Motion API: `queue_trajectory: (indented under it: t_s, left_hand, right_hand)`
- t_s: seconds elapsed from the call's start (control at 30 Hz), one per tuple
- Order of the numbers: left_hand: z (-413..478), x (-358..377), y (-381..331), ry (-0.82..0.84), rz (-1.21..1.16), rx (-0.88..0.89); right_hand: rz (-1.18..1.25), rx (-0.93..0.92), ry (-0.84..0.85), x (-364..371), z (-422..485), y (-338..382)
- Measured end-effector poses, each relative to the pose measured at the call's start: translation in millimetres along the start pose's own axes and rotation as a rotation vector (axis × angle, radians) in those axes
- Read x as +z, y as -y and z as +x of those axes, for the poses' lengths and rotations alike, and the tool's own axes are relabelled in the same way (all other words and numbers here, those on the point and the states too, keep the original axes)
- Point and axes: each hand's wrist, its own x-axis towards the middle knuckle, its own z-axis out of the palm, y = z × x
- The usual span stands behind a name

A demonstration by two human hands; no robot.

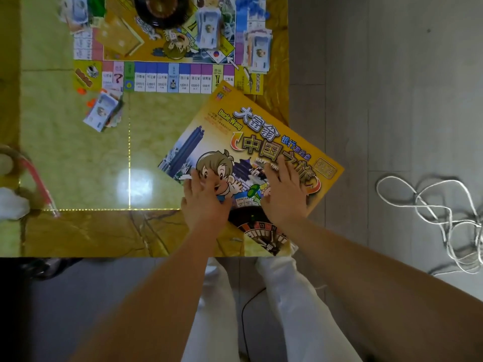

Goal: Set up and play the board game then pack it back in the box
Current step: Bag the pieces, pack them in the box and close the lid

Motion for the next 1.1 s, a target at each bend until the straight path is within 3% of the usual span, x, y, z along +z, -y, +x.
queue_trajectory:
  t_s: [0.1,0.23,0.4,0.5,0.77,0.87,0.97,1.03,1.1]
  left_hand:
    - [6.6,-6.9,0.9,0.028,0.007,-0.011]
    - [4.9,-12.1,1.9,0.072,-0.021,0.003]
    - [3.5,-14.8,11.1,0.109,-0.001,0.069]
    - [5.8,-19.5,17.9,0.185,-0.042,0.091]
    - [34.3,-32.4,23.0,0.135,-0.01,0.269]
    - [37.9,-33.2,18.8,0.027,-0.008,0.306]
    - [33.2,-27.4,17.6,-0.07,-0.249,0.023]
    - [28.0,-21.8,12.0,0.057,-0.422,-0.227]
    - [25.2,-14.7,4.3,0.171,-0.58,-0.366]
  right_hand:
    - [-0.016,0.029,0.038,-8.0,4.8,4.8]
    - [-0.024,0.052,-0.104,-24.5,20.8,17.3]
    - [-0.105,0.073,0.034,-17.5,24.8,28.2]
    - [0.006,0.116,-0.077,-26.9,33.7,35.4]
    - [0.071,0.243,-0.111,-20.1,28.1,35.4]
    - [0.146,0.297,-0.195,-17.2,26.4,26.0]
    - [0.284,0.453,-0.311,-21.9,32.1,1.5]
    - [0.424,0.605,-0.264,-22.8,34.3,-19.2]
    - [0.498,0.652,-0.116,-21.4,36.4,-39.3]
